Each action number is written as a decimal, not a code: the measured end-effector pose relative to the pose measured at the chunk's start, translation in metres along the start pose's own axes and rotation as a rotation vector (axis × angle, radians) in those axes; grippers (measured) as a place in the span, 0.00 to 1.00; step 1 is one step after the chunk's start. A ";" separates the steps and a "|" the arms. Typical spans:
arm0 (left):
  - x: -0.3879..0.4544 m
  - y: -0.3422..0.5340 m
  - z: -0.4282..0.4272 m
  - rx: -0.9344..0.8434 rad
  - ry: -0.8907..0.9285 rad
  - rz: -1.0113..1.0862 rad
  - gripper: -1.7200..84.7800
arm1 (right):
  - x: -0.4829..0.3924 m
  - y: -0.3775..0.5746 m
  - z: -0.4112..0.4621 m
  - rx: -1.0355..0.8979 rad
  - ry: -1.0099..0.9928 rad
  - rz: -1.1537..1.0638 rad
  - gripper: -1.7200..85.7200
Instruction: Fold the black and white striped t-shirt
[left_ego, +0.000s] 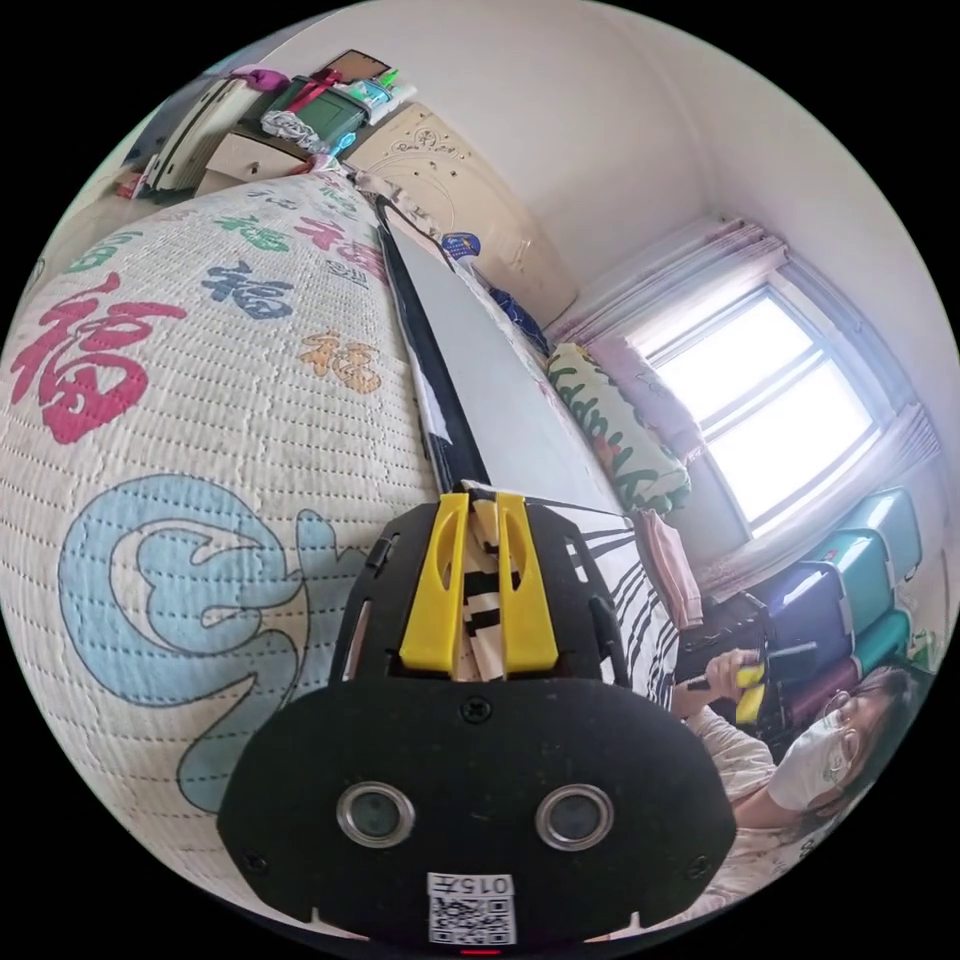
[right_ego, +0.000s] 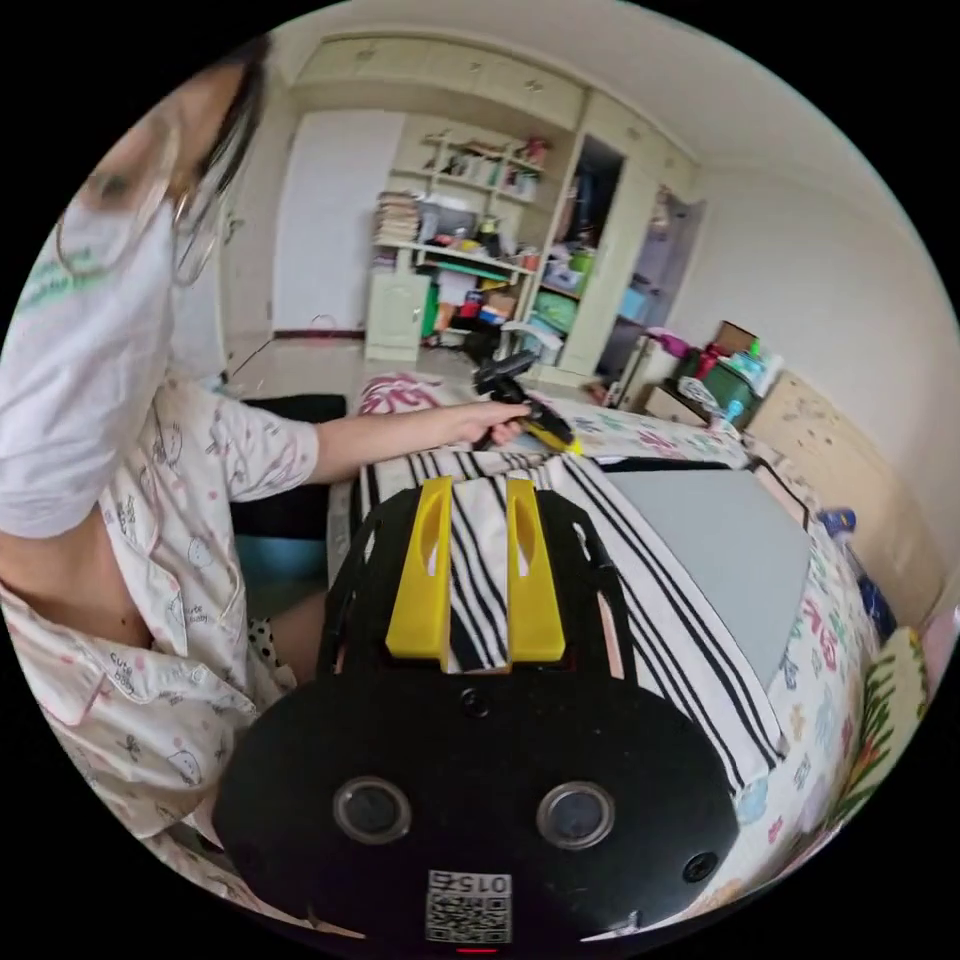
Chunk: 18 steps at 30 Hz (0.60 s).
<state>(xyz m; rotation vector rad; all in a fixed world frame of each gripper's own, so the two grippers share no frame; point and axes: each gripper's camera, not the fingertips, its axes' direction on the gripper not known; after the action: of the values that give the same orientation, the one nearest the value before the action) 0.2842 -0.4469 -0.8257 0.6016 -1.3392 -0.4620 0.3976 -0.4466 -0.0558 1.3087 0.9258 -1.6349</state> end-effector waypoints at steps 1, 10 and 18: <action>-0.004 0.000 0.001 -0.001 -0.009 0.007 0.08 | -0.022 0.004 0.028 -0.022 -0.031 -0.045 0.13; -0.062 0.001 0.012 -0.016 0.015 0.003 0.07 | -0.048 0.057 0.189 -0.266 -0.044 -0.076 0.12; -0.124 0.019 0.027 -0.011 0.016 -0.034 0.03 | -0.041 0.114 0.227 -0.329 -0.035 -0.113 0.03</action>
<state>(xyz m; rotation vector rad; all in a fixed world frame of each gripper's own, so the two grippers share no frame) 0.2353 -0.3578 -0.9038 0.6186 -1.3117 -0.4906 0.4228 -0.6903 0.0211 1.0156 1.2081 -1.5054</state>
